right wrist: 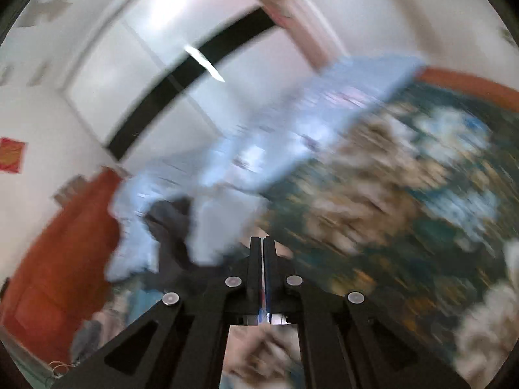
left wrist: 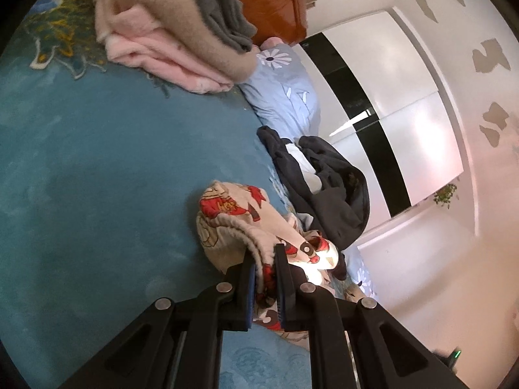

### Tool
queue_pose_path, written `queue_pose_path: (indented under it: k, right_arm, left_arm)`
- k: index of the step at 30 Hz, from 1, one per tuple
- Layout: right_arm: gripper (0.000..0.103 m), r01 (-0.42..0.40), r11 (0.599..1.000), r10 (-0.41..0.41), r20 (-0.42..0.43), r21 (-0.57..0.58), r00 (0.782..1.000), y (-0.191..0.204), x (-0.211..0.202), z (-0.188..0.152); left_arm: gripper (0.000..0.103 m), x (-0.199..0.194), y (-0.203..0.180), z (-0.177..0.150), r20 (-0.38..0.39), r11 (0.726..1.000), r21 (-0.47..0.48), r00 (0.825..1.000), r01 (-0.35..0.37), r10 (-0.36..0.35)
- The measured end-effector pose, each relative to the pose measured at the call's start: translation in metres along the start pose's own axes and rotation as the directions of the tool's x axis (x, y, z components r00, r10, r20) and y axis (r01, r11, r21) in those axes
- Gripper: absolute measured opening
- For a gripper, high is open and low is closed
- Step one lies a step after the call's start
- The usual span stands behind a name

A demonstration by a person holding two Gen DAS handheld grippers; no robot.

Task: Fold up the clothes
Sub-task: 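Grasp the garment hem with the left tool while the right tool reaches toward it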

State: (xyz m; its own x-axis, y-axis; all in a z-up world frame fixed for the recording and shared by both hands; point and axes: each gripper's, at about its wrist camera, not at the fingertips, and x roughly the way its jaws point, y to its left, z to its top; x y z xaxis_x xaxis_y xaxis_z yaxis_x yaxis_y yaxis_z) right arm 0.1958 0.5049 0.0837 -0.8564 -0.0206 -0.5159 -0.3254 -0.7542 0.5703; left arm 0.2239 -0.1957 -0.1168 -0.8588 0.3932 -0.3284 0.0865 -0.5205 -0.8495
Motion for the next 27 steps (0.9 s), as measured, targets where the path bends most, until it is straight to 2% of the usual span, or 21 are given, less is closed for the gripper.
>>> queue_pose_path:
  k: [3, 5, 7, 11, 13, 17, 19, 20, 22, 27]
  right_arm:
    - [0.001, 0.031, 0.991, -0.022, -0.073, 0.133, 0.997, -0.047, -0.002, -0.026]
    - [0.001, 0.025, 0.980, -0.004, -0.105, 0.197, 0.994, -0.064, 0.001, -0.036]
    - [0.003, 0.011, 0.977, 0.018, -0.132, 0.212, 0.991, -0.069, 0.005, -0.042]
    - [0.004, -0.005, 0.990, 0.033, -0.190, 0.144, 0.981, -0.044, 0.034, -0.043]
    - [0.004, -0.020, 0.993, 0.043, -0.211, 0.113, 0.976, -0.034, 0.045, -0.045]
    - [0.005, -0.054, 0.995, 0.076, -0.262, 0.089, 0.962, -0.016, 0.079, -0.052]
    - [0.028, -0.074, 0.993, 0.098, -0.305, 0.088, 0.947, -0.005, 0.108, -0.056]
    - [0.046, -0.071, 0.993, 0.097, -0.331, 0.091, 0.938, 0.000, 0.126, -0.058]
    - [0.049, -0.050, 0.995, 0.079, -0.363, 0.090, 0.928, 0.007, 0.152, -0.062]
    - [0.049, 0.104, 0.991, -0.069, -0.357, 0.079, 0.931, 0.006, 0.206, -0.057]
  left_arm:
    - [0.012, -0.003, 0.003, 0.001, 0.013, 1.000, -0.016, 1.000, -0.013, 0.014]
    - [0.011, -0.005, 0.001, 0.001, 0.031, 0.999, -0.006, 0.999, -0.038, 0.038]
    - [0.011, -0.008, 0.000, 0.006, 0.054, 0.998, 0.000, 0.996, -0.064, 0.064]
    - [0.011, -0.014, 0.001, 0.029, 0.113, 0.994, -0.023, 0.988, -0.102, 0.104]
    - [0.010, -0.014, 0.002, 0.046, 0.139, 0.989, -0.037, 0.979, -0.144, 0.148]
    - [0.011, 0.000, 0.002, 0.072, 0.128, 0.978, -0.045, 0.970, -0.203, 0.207]
    - [0.011, 0.008, 0.003, 0.077, 0.119, 0.976, -0.022, 0.969, -0.215, 0.216]
    - [0.011, 0.011, 0.003, 0.077, 0.119, 0.977, -0.008, 0.970, -0.214, 0.214]
    - [0.011, 0.013, 0.006, 0.074, 0.124, 0.979, 0.020, 0.972, -0.205, 0.201]
    - [0.011, 0.010, 0.023, 0.073, 0.103, 0.990, -0.009, 0.985, -0.141, 0.141]
